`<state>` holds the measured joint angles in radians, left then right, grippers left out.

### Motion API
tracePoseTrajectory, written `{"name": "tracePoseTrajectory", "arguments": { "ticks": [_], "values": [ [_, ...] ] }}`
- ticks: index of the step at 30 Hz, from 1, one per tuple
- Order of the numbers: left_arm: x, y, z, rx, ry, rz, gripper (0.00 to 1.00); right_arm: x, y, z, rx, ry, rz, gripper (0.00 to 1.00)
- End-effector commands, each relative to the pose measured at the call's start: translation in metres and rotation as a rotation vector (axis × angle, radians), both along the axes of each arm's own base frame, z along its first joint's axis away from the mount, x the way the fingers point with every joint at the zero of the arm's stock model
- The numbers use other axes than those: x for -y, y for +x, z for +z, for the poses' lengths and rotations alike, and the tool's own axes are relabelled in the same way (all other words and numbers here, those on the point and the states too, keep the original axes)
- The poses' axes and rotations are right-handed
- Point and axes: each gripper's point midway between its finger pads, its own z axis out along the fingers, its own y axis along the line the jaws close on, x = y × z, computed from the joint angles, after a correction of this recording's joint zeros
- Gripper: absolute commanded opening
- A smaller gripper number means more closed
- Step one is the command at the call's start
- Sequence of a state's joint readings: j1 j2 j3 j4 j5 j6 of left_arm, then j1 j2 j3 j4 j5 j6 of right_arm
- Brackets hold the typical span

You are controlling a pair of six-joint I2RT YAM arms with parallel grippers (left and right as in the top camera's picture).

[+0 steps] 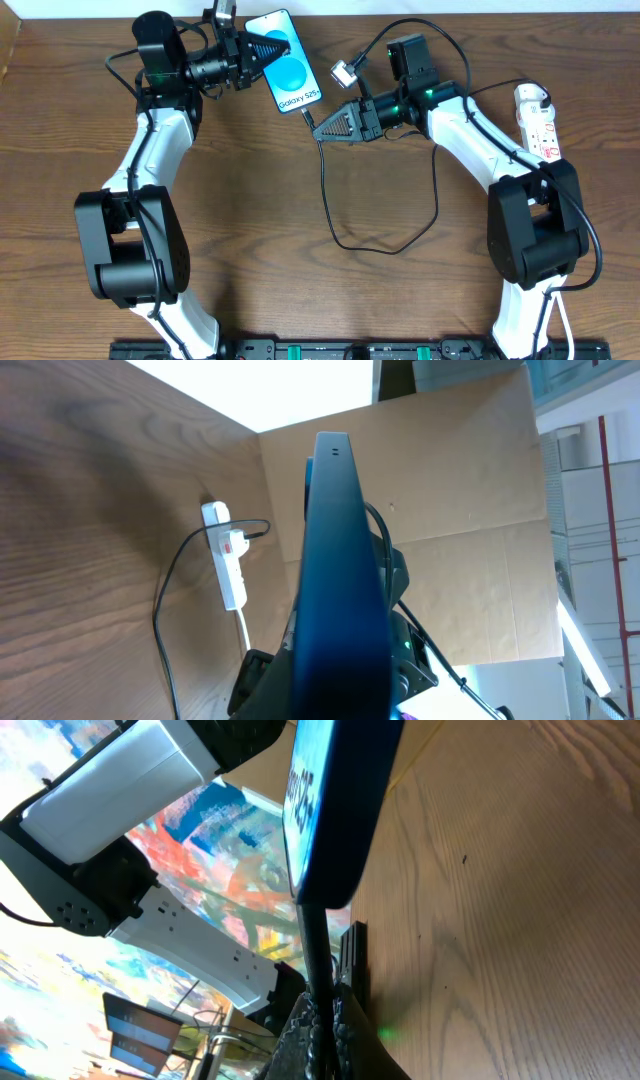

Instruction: Plug charger to phone and switch on socket

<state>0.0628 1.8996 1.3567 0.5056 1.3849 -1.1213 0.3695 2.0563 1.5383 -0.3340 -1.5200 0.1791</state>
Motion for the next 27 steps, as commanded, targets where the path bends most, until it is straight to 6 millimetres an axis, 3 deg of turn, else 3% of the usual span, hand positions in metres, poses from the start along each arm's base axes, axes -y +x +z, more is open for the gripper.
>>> {"name": "tracePoseTrajectory", "arguments": {
  "ticks": [1, 18, 27],
  "values": [
    [-0.001, -0.004, 0.02, 0.075, 0.008, -0.009, 0.07, 0.001, -0.002, 0.01, 0.005, 0.023, 0.015, 0.01],
    [0.0, -0.005, 0.02, 0.075, 0.007, -0.02, 0.07, 0.001, 0.001, 0.007, 0.014, 0.009, 0.0, 0.01],
    [0.013, -0.012, 0.02, 0.097, 0.01, -0.065, 0.07, 0.001, 0.002, 0.007, 0.015, 0.01, -0.001, 0.01]
  ]
}}
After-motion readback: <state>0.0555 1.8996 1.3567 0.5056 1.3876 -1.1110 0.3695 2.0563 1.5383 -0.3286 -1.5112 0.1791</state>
